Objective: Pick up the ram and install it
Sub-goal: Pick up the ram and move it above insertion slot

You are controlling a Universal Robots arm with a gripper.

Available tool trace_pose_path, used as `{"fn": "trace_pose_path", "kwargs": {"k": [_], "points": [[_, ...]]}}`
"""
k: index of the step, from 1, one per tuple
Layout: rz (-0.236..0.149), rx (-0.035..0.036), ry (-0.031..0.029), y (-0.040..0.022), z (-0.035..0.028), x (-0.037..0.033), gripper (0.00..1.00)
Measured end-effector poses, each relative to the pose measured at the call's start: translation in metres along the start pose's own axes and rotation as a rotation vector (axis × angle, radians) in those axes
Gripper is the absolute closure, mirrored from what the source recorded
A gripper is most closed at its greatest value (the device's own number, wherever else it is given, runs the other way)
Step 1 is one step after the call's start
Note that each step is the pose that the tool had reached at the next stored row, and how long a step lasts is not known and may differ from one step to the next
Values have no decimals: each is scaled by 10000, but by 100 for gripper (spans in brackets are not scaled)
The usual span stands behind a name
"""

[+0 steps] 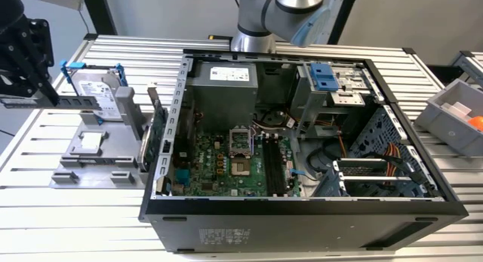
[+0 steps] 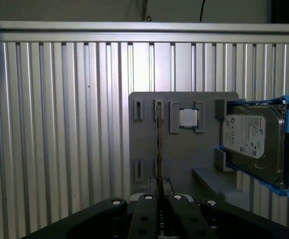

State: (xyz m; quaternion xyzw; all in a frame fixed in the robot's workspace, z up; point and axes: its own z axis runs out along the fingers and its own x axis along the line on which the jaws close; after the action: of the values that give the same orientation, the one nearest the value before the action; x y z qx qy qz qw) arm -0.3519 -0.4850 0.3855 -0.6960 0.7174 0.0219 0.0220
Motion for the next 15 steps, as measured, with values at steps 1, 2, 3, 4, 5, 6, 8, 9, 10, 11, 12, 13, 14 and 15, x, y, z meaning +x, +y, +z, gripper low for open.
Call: {"fn": "trace_pose_path", "kwargs": {"k": [1, 2, 3, 4, 5, 6, 8, 9, 10, 11, 12, 13, 14, 15], "points": [[0, -2, 1, -5, 0, -1, 100], [1, -6, 3, -11, 0, -1, 100], [1, -11, 5, -16, 0, -2, 100], [1, -16, 7, -22, 0, -2, 100], [2, -21, 9, -27, 0, -2, 100], [2, -25, 10, -32, 0, -2, 100], [3, -32, 13, -41, 0, -3, 100], [3, -33, 15, -45, 1, -3, 100], [3, -34, 16, -49, 1, -3, 100], [3, -36, 17, -53, 1, -3, 100], [3, -39, 19, -57, 0, -3, 100], [3, -41, 20, -60, 0, -3, 100], [3, -42, 22, -64, 0, -3, 100], [3, -44, 23, -68, 0, -3, 100]]}}
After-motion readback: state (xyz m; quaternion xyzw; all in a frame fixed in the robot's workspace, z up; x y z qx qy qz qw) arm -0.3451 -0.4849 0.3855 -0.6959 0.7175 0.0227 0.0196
